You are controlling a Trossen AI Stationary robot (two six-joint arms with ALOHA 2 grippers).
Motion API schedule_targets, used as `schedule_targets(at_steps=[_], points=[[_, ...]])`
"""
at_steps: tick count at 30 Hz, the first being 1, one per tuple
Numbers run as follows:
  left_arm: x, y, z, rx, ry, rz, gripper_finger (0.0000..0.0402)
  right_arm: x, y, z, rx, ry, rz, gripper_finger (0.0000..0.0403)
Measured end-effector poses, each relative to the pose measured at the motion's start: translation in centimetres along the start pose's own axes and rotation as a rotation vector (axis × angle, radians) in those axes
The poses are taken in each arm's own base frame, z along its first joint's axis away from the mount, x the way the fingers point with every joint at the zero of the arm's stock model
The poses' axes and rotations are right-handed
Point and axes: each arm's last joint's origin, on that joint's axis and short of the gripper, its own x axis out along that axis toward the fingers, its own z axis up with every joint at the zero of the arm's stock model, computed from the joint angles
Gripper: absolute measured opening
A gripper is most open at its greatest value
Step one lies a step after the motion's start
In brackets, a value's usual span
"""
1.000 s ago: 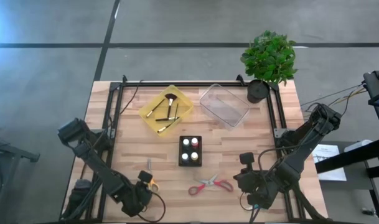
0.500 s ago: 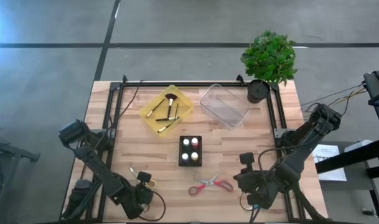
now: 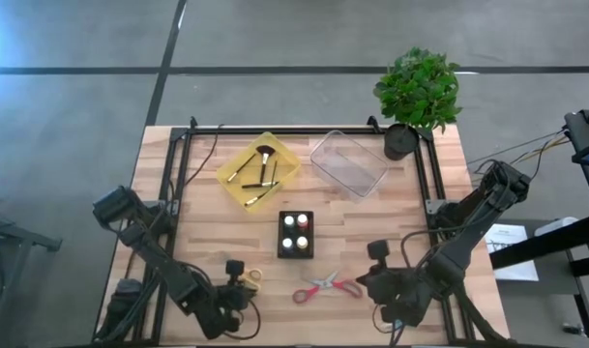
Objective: Pick & Place Paint Supplies
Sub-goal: Put the yellow scissors into the transparent bin
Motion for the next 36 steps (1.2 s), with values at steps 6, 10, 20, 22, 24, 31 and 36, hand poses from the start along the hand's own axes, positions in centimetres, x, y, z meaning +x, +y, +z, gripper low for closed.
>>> schedule_targets(at_steps=[6,10,20,22,24,31,36], points=[[-1.2,-0.1,1.5,-0.004,-0.135,0.003,0.0019,0.8,0.6,0.4,-0.084,-0.128,-0.006,0.0009],[-2.3,-0.2,2.9,0.018,-0.241,-0.023,0.0019,1.7,1.1,0.3,-0.168,-0.22,0.007,0.0009],[-5.8,-0.5,5.7,0.071,-0.477,-0.138,0.0019,2.0,1.0,1.7,-0.228,-0.37,0.001,0.0009],[-6.3,-0.8,6.1,0.097,-0.525,-0.177,0.0019,1.8,1.0,2.5,-0.247,-0.45,0.027,0.0009],[-6.8,-1.1,6.5,0.126,-0.58,-0.22,0.0019,1.8,0.8,3.0,-0.258,-0.499,0.064,0.0009],[-8.5,-1.8,7.9,0.236,-0.79,-0.413,0.0019,3.4,-1.4,4.1,-0.204,-0.524,0.202,0.0041],[-8.9,-1.9,8.2,0.28,-0.848,-0.473,0.0019,4.7,-2.5,5.2,-0.209,-0.607,0.264,0.0121]])
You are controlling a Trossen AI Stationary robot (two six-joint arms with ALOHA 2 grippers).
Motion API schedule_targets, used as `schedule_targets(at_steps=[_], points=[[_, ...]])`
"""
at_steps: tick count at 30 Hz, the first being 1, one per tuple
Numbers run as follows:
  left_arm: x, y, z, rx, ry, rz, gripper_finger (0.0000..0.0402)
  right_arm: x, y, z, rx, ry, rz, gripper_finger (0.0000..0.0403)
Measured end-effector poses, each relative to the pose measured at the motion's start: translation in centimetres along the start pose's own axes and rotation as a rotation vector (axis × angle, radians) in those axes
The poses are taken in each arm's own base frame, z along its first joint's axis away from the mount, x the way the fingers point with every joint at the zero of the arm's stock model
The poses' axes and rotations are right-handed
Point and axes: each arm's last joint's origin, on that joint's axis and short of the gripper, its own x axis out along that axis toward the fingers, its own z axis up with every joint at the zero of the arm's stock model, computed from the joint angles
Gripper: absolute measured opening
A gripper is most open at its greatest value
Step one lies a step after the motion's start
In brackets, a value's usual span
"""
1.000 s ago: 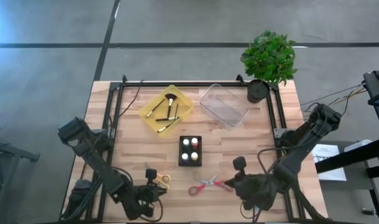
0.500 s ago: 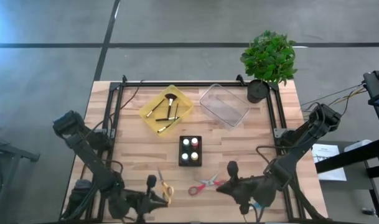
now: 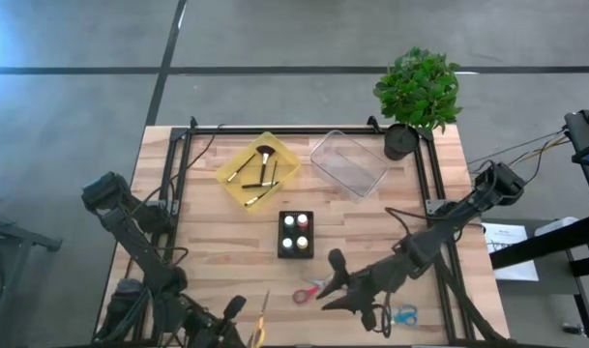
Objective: Pick & Place Paint Supplies
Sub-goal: Put the yellow scissors into the transparent bin
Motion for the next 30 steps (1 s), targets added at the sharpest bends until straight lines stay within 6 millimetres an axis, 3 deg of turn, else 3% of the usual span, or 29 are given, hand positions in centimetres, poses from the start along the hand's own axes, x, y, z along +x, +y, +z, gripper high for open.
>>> schedule_targets(at_steps=[5,9,20,30], points=[[0.0,0.0,0.0,0.021,-0.013,-0.034,0.0019,1.6,-1.5,0.7,-0.022,-0.044,0.073,0.0198],[0.0,0.0,0.1,0.024,-0.018,-0.038,0.0019,3.6,-2.3,0.8,-0.046,-0.039,0.087,0.023],[0.1,0.1,0.1,0.06,-0.025,-0.059,0.0019,8.3,-3.5,1.0,-0.049,-0.047,0.184,0.0237],[0.5,1.4,-0.1,0.077,-0.046,-0.081,0.0019,9.3,-3.7,2.5,-0.065,-0.074,0.217,0.0237]])
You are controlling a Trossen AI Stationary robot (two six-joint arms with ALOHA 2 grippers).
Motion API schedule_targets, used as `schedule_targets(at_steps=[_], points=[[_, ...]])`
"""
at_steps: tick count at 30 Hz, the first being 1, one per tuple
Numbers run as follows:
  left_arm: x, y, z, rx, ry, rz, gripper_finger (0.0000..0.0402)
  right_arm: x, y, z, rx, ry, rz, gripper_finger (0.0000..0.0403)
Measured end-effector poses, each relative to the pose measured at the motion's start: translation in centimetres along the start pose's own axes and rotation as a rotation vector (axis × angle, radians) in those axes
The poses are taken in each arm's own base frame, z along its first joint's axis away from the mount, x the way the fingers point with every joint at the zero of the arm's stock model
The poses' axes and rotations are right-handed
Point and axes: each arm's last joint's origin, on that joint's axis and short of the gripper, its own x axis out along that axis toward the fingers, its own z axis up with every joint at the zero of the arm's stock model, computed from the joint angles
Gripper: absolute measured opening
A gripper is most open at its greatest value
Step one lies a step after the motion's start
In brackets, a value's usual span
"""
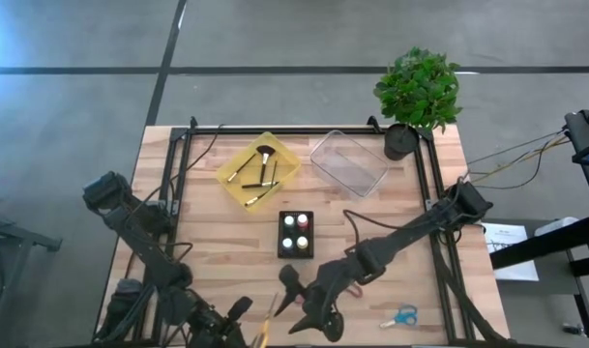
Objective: Pick & Place Paint Supplies
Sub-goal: Put the yellow scissors into the transparent bin
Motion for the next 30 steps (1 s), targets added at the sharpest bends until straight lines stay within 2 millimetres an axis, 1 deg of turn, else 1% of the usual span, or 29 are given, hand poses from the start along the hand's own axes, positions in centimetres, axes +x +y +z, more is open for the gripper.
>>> schedule_targets(at_steps=[7,14,21,30], points=[[0.2,0.9,-0.2,-0.004,-0.02,-0.013,0.0019,1.1,-0.1,-0.3,-0.011,0.008,0.006,0.0238],[0.3,1.6,-0.3,0.013,-0.034,-0.025,0.0019,2.0,-0.8,0.0,-0.009,-0.022,0.038,0.0238],[0.3,1.7,-0.3,0.034,-0.044,-0.036,0.0019,1.9,-1.2,0.9,-0.014,-0.065,0.07,0.0237],[0.3,1.9,-0.2,0.06,-0.063,-0.044,0.0019,2.2,-1.5,1.3,-0.02,-0.086,0.088,0.0237]])
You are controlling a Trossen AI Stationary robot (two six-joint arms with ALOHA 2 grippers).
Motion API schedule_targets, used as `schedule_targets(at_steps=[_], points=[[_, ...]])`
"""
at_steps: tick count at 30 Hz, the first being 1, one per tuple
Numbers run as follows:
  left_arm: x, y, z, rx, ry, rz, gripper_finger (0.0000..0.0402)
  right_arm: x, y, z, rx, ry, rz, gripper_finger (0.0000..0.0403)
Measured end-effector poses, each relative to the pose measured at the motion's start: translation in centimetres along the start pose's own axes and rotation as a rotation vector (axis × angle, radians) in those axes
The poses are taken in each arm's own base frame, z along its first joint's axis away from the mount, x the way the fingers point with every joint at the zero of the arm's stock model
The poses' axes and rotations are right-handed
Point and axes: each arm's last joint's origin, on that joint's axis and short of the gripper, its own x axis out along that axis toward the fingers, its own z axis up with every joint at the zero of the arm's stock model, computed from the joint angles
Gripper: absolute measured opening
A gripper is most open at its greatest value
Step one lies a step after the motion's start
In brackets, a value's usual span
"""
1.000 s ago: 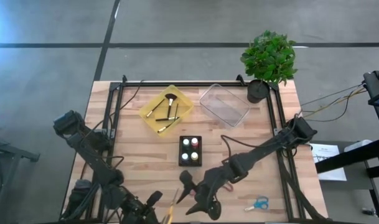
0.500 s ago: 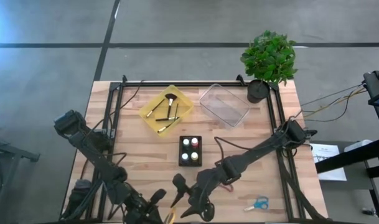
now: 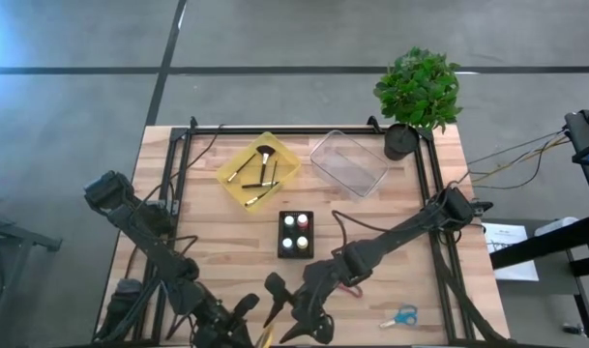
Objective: Pick & Place Paint Supplies
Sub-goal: Put the yellow scissors into the transparent bin
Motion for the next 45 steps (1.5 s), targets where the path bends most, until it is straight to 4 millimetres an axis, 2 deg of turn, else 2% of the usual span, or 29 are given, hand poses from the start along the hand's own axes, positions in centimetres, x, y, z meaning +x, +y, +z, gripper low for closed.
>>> schedule_targets(at_steps=[9,20,24,40,45], points=[[0.0,0.2,-0.1,0.0,-0.022,-0.046,0.0019,0.0,0.0,0.1,-0.003,-0.02,0.024,0.0231],[0.0,0.7,-0.7,-0.04,-0.004,-0.12,0.0019,-0.1,-0.2,0.3,-0.005,-0.053,0.061,0.014],[0.0,1.1,-0.9,-0.05,-0.01,-0.137,0.0019,-0.1,-0.2,0.3,0.0,-0.053,0.062,0.012],[-0.1,1.7,-1.8,-0.094,0.015,-0.239,0.0019,-0.1,-0.1,0.4,0.009,-0.061,0.085,0.0116],[-0.2,1.4,-2.4,-0.108,0.081,-0.265,0.0019,-0.4,0.1,-0.1,0.039,0.009,0.109,0.0116]])
